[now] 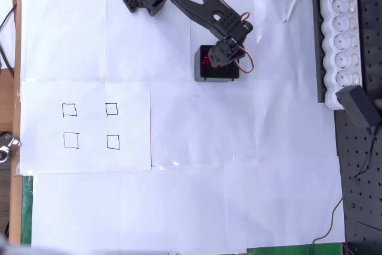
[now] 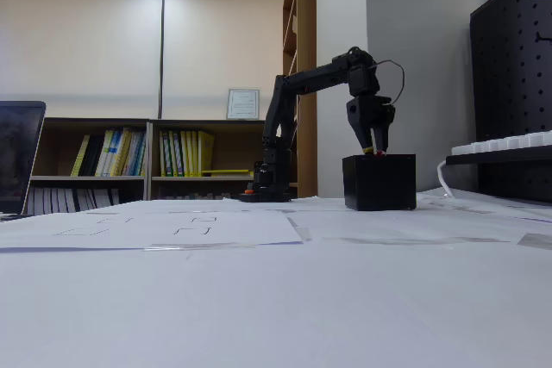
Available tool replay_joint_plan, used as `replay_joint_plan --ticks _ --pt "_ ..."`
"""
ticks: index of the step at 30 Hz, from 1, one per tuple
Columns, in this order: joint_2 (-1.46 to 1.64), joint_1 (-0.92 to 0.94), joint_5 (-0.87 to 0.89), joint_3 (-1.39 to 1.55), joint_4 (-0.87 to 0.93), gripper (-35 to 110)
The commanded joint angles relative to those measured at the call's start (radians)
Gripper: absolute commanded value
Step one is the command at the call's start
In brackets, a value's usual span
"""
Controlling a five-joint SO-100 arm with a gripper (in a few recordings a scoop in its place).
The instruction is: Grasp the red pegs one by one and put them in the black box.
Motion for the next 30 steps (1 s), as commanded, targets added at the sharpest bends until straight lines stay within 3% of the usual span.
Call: replay_joint_plan --ticks 1,7,17,24,30 --pt "-0.014 0.018 0.021 -0.009 -0.028 3" --pt "-0.018 0.026 0.014 0.1 0.069 15" --pt "-0.212 0.061 0.006 0.304 0.224 18" --pt "-0.528 0.281 -0.018 0.287 0.087 17" --pt "-0.816 0.497 0.064 -0.094 -0.049 11"
